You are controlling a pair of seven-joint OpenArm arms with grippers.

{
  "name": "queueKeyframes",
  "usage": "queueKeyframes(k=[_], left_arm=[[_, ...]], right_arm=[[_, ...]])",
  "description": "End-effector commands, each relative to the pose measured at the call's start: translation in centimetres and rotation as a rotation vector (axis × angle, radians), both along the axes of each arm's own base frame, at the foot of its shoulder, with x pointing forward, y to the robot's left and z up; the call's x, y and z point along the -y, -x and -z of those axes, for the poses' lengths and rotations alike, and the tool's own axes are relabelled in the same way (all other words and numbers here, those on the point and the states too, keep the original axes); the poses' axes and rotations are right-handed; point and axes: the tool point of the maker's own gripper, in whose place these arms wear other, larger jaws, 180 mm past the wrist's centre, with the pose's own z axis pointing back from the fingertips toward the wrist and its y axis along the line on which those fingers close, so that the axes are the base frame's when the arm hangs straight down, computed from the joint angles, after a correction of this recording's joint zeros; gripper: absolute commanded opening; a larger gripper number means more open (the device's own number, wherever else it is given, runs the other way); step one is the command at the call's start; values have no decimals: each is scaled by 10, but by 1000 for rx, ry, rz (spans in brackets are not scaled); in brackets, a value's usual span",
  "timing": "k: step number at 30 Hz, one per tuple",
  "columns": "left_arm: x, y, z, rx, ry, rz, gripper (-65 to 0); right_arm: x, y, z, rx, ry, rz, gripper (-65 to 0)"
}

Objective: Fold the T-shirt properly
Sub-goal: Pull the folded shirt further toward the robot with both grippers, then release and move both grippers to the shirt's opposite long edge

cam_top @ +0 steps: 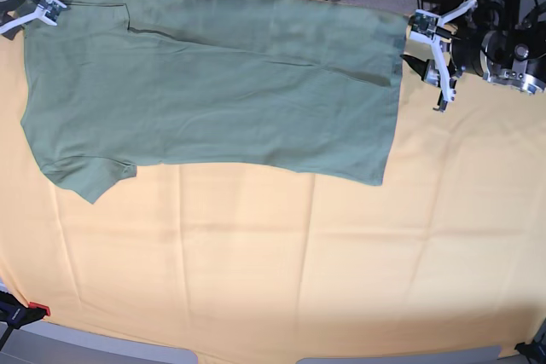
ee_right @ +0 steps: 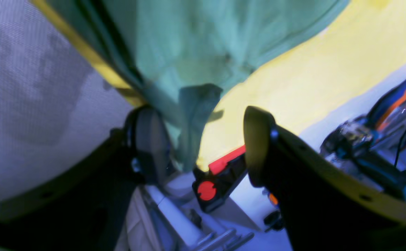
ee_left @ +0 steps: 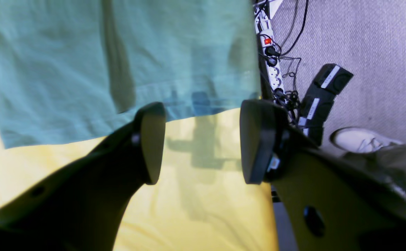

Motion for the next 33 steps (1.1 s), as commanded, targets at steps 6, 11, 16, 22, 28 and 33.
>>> queueKeyframes(k=[6,11,16,22,28,33], left_arm=[[4,4,-34,13,-12,-24,-306],[4,-5,-48,44,-7,-44,-306],[6,-17,-52,88,8,-80,-306],[10,-58,-65,255,84,-272,-313],[-2,-111,-67,396,135,-484,-339],[-14,-156,-53,376,196,-661,-338]], right_arm=[[-16,-11,-26,42,40,-34,-290],[-16,-11,-44,61,74,-38,-290],[6,-19,-69,136,134,11,-290],[27,-32,-96,253,143,123,-290],[36,-41,-113,325,140,162,-290],[38,-43,-116,344,146,171,-290]])
